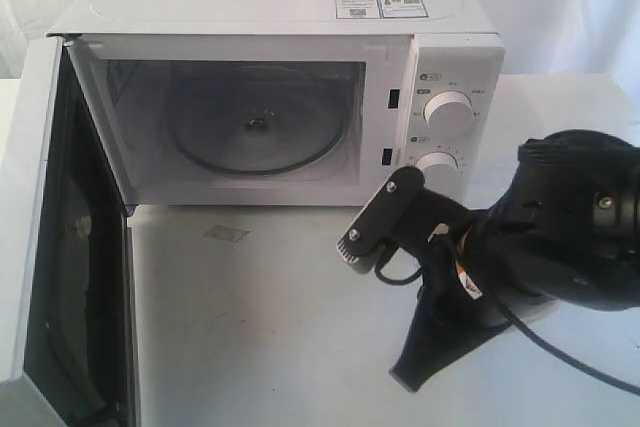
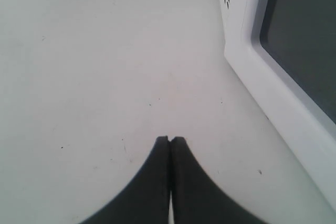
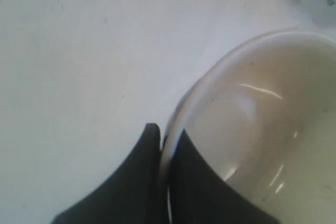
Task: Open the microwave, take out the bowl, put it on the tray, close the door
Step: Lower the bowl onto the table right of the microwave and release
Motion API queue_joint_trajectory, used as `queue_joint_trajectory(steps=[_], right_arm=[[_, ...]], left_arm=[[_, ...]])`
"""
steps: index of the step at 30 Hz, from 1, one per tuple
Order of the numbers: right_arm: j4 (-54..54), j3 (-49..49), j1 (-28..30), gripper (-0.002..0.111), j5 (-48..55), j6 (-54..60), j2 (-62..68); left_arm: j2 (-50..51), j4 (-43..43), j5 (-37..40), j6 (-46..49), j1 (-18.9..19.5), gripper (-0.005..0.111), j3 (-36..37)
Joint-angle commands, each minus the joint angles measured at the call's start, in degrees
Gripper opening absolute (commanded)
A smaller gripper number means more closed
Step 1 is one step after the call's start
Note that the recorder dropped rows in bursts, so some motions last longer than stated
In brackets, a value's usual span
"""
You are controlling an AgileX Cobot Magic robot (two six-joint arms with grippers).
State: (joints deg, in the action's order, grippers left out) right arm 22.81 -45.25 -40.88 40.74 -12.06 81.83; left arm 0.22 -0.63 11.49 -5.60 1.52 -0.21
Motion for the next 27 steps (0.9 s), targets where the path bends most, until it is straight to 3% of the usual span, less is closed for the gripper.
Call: queue_joint_trajectory(steps=[1, 14, 27], right_arm=[[0.9, -0.3, 4.0, 0.0, -8.8, -0.4, 0.7], [5.9, -0.3, 10.9, 0.0, -20.1, -0.9, 13.1], [5.9, -0.3, 11.0, 0.0, -21.5, 0.3, 14.0]], left_arm=[[-0.2, 0.0, 0.1, -0.1, 0.2, 0.0, 0.2], [-0.2, 0.0, 0.1, -0.1, 0.2, 0.0, 0.2], [-0.2, 0.0, 0.1, -0.1, 0.2, 0.0, 0.2]])
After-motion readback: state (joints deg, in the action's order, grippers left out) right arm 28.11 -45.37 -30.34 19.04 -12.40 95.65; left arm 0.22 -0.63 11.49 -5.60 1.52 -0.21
